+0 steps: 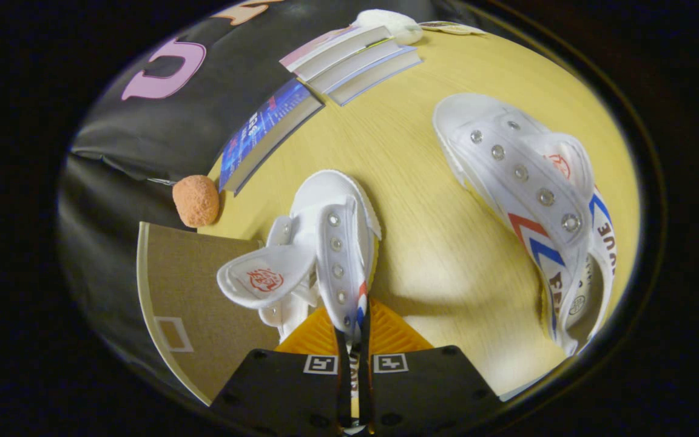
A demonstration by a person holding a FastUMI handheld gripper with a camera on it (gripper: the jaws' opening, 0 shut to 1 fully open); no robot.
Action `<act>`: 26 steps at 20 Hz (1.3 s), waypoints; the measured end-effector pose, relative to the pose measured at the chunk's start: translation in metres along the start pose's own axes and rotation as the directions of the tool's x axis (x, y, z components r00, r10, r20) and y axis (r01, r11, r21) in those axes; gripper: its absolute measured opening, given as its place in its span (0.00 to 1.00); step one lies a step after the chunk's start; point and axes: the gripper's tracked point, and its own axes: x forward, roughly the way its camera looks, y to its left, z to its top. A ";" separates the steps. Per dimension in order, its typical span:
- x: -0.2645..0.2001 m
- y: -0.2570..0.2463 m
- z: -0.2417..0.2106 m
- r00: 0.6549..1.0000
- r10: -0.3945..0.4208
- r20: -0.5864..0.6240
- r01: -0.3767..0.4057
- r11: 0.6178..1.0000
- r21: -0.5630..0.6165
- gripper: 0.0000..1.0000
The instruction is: Open the storage box then place both shoes into the box .Put the left shoe in first, then the right shoe, with the right side of both shoes facing outward in a uniform manner.
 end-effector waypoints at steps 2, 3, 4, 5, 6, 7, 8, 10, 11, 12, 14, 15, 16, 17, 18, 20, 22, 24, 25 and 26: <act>-0.013 0.013 0.005 0.999 0.052 0.015 -0.052 0.998 0.023 0.07; -0.021 0.020 0.009 0.996 0.081 0.023 -0.081 0.996 0.042 0.07; -0.030 0.029 0.014 0.993 0.109 0.039 -0.112 0.992 0.056 0.07; -0.039 0.038 0.021 0.990 0.134 0.055 -0.137 0.989 0.061 0.07; -0.050 0.048 0.028 0.985 0.157 0.072 -0.162 0.985 0.058 0.07; -0.061 0.060 0.036 0.979 0.180 0.093 -0.185 0.981 0.049 0.07; -0.073 0.073 0.042 0.974 0.201 0.108 -0.206 0.978 0.032 0.07; -0.095 0.100 0.051 0.962 0.239 0.132 -0.238 0.971 -0.025 0.07; -0.105 0.117 0.055 0.955 0.261 0.139 -0.255 0.965 -0.063 0.07; -0.117 0.134 0.055 0.947 0.285 0.150 -0.272 0.957 -0.099 0.07; -0.132 0.169 0.051 0.929 0.341 0.144 -0.319 0.935 -0.156 0.07; -0.138 0.186 0.044 0.921 0.368 0.126 -0.345 0.923 -0.172 0.07; -0.143 0.202 0.036 0.914 0.391 0.110 -0.368 0.911 -0.184 0.07; -0.141 0.216 0.027 0.909 0.408 0.089 -0.385 0.901 -0.201 0.07; -0.138 0.226 0.015 0.906 0.419 0.066 -0.396 0.891 -0.222 0.07; -0.123 0.240 -0.011 0.907 0.420 0.014 -0.404 0.880 -0.250 0.07; -0.106 0.248 -0.038 0.913 0.405 -0.036 -0.400 0.877 -0.267 0.07; -0.088 0.251 -0.061 0.919 0.387 -0.072 -0.391 0.873 -0.291 0.07; -0.077 0.250 -0.071 0.924 0.374 -0.085 -0.381 0.874 -0.301 0.07; -0.067 0.249 -0.078 0.929 0.358 -0.093 -0.369 0.878 -0.306 0.07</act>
